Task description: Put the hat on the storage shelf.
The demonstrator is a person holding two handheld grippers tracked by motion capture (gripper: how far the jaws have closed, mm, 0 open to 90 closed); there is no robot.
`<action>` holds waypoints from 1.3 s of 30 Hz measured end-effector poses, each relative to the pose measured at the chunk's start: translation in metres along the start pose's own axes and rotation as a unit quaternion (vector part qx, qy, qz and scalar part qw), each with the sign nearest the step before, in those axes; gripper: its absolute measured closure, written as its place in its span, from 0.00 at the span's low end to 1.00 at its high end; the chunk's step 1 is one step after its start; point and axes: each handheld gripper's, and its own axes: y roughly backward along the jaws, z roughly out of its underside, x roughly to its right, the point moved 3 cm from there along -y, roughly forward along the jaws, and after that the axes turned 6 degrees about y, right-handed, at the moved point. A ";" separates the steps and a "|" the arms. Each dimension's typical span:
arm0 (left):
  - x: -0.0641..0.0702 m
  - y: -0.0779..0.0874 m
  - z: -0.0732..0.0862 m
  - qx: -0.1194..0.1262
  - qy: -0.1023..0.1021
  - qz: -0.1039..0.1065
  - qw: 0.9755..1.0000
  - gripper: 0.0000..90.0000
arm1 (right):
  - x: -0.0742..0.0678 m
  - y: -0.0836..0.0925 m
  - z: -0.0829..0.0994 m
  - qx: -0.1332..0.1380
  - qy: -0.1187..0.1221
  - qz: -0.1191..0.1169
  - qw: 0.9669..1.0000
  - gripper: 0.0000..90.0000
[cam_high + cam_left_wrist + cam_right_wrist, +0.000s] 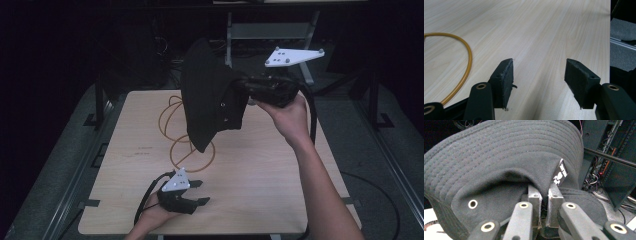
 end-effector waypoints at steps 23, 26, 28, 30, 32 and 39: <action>0.005 -0.006 -0.010 0.021 0.023 0.058 0.998 0.44 | -0.012 -0.065 -0.034 -0.024 0.023 -0.030 0.999 0.93; 0.005 -0.006 -0.011 0.022 0.019 0.059 0.998 0.44 | -0.014 -0.080 -0.037 -0.038 0.029 -0.034 0.998 0.93; 0.006 -0.006 -0.011 0.023 0.020 0.060 0.998 0.44 | -0.017 -0.090 -0.038 -0.051 0.036 -0.038 0.997 0.93; 0.006 -0.006 -0.010 0.014 0.012 0.060 0.998 0.44 | -0.020 -0.104 -0.040 -0.066 0.039 -0.044 0.996 0.92; 0.007 -0.006 -0.010 0.014 0.008 0.061 0.998 0.44 | -0.022 -0.110 -0.040 -0.070 0.040 -0.047 0.996 0.92; 0.017 -0.012 -0.011 0.004 -0.008 0.073 0.997 0.43 | -0.046 -0.166 -0.028 -0.126 0.044 -0.071 0.989 0.80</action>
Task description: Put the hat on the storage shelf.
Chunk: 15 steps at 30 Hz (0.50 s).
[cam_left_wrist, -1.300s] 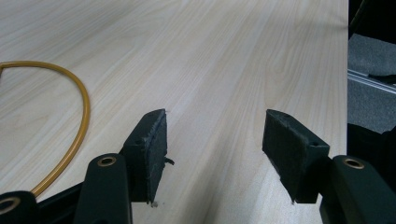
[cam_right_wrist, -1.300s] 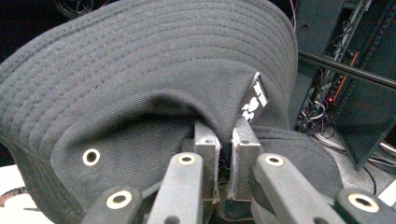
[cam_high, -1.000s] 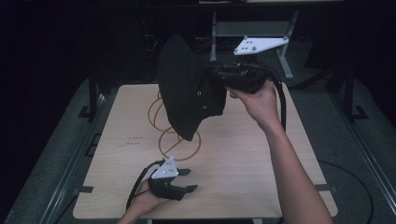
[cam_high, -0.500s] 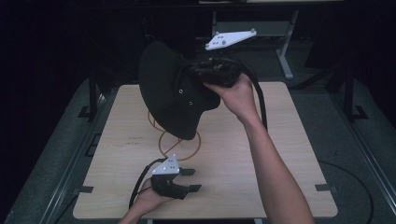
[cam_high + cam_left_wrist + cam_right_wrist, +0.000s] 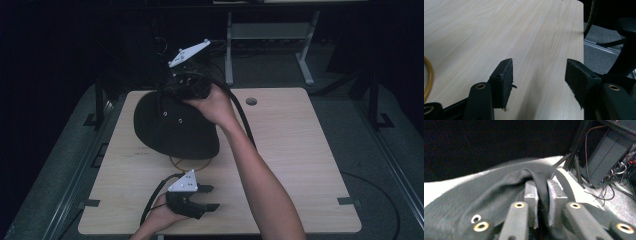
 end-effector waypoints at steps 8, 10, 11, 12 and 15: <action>0.007 -0.003 0.001 -0.002 -0.009 0.011 1.000 0.43 | 0.000 -0.003 0.015 0.022 -0.032 -0.030 0.999 0.62; 0.008 -0.003 0.001 0.001 -0.008 0.012 1.000 0.42 | 0.000 -0.001 0.019 0.025 -0.036 -0.036 0.998 0.59; 0.008 -0.003 0.001 -0.002 -0.011 0.009 1.000 0.42 | 0.000 0.001 0.020 0.027 -0.042 -0.039 0.998 0.58; 0.008 -0.003 0.001 -0.002 -0.011 0.009 1.000 0.42 | 0.000 0.001 0.020 0.027 -0.042 -0.039 0.998 0.58; 0.008 -0.001 0.001 0.000 -0.013 0.008 1.000 0.42 | 0.002 0.011 0.027 0.044 -0.046 -0.036 0.997 0.52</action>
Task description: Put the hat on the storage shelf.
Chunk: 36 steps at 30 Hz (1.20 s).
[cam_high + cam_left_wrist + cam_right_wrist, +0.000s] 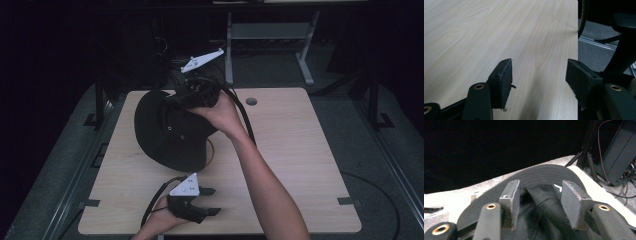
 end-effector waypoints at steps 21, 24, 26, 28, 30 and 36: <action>0.000 0.000 0.002 -0.004 0.000 -0.005 1.000 0.41 | 0.011 0.050 0.025 0.049 -0.036 0.005 0.998 0.41; 0.000 -0.001 0.002 -0.001 0.000 -0.006 1.000 0.41 | 0.013 0.058 0.032 0.050 -0.042 0.010 0.998 0.40; 0.000 -0.001 0.002 0.001 -0.002 -0.006 1.000 0.41 | 0.015 0.064 0.039 0.051 -0.047 0.015 0.997 0.39; 0.000 -0.001 0.002 0.001 0.000 -0.006 1.000 0.41 | 0.016 0.068 0.044 0.053 -0.050 0.018 0.997 0.38; 0.000 -0.002 0.002 0.002 0.000 -0.007 1.000 0.40 | 0.017 0.071 0.049 0.052 -0.053 0.019 0.997 0.37; 0.000 -0.003 0.003 -0.003 -0.004 -0.009 1.000 0.40 | 0.019 0.081 0.062 0.046 -0.062 0.026 0.997 0.35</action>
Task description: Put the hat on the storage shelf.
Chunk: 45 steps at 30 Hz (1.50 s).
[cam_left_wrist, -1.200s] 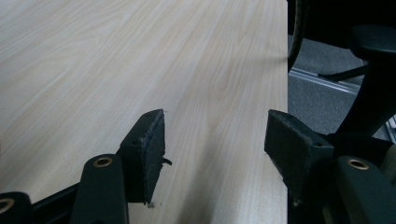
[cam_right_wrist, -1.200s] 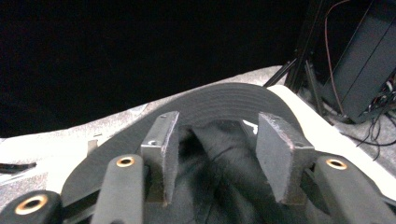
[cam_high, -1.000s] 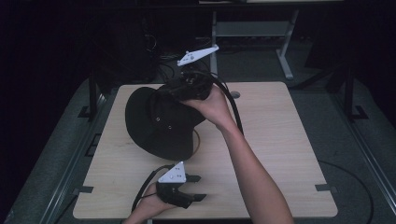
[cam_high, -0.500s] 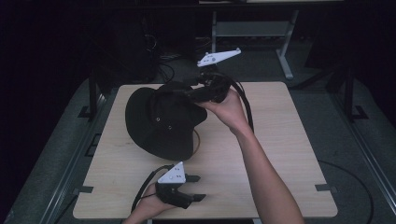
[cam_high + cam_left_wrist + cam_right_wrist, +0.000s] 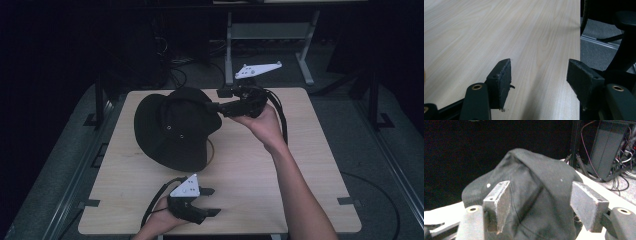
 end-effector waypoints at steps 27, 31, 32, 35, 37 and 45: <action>-0.001 0.001 0.000 0.001 0.001 -0.008 1.000 0.38 | 0.015 0.033 0.041 -0.009 -0.041 0.025 0.999 0.30; -0.001 0.000 0.000 0.000 0.001 -0.011 1.000 0.38 | 0.018 0.038 0.049 -0.012 -0.046 0.031 0.998 0.31; -0.002 0.000 0.001 0.000 0.002 -0.012 1.000 0.38 | 0.019 0.039 0.051 -0.012 -0.047 0.033 0.998 0.31; -0.003 0.000 0.001 -0.002 0.000 -0.014 1.000 0.37 | 0.020 0.044 0.057 -0.013 -0.051 0.036 0.998 0.30; -0.003 0.001 0.001 -0.001 0.002 -0.015 1.000 0.37 | 0.021 0.047 0.062 -0.014 -0.057 0.037 0.998 0.30; -0.003 0.001 0.001 -0.006 -0.001 -0.017 1.000 0.37 | 0.023 0.059 0.079 -0.021 -0.063 0.045 0.997 0.29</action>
